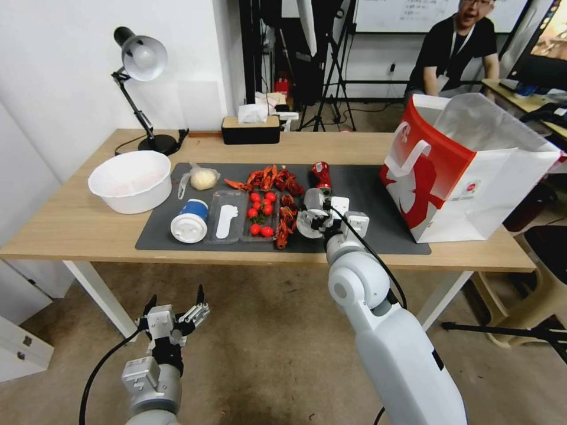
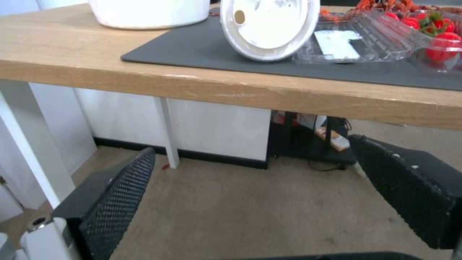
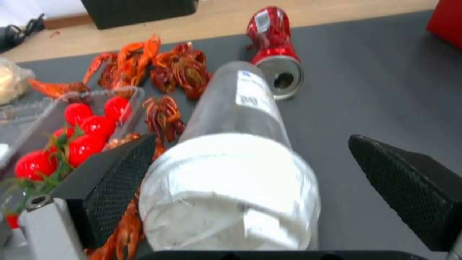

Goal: Pick up the trash from the table and place it into the takeout bag.

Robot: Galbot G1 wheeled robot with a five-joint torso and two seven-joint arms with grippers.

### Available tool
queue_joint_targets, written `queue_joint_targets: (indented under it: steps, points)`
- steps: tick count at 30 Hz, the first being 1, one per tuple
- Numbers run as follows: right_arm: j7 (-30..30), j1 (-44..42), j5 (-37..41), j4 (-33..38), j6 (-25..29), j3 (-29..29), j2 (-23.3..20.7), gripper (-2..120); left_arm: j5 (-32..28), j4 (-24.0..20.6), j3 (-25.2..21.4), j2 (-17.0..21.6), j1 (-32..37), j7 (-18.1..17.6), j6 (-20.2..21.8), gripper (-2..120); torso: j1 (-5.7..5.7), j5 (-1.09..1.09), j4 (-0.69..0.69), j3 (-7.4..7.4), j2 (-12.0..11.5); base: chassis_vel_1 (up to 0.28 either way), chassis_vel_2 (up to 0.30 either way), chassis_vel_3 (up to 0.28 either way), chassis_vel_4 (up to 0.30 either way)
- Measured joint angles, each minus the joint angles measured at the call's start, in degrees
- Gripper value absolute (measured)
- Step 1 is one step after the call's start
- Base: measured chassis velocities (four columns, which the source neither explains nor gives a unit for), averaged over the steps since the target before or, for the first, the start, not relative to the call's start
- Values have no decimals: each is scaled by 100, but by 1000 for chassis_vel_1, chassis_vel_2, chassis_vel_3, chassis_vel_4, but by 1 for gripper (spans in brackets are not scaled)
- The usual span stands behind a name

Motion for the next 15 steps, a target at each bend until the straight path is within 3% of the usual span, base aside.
queue_joint_targets:
  steps: [15]
  points:
    - [-66, -160, 24, -68, -45, 61, 11, 100, -3, -15, 25, 10, -7, -3, -17, 100, 0, 0, 0, 0, 0, 0, 0, 0, 0]
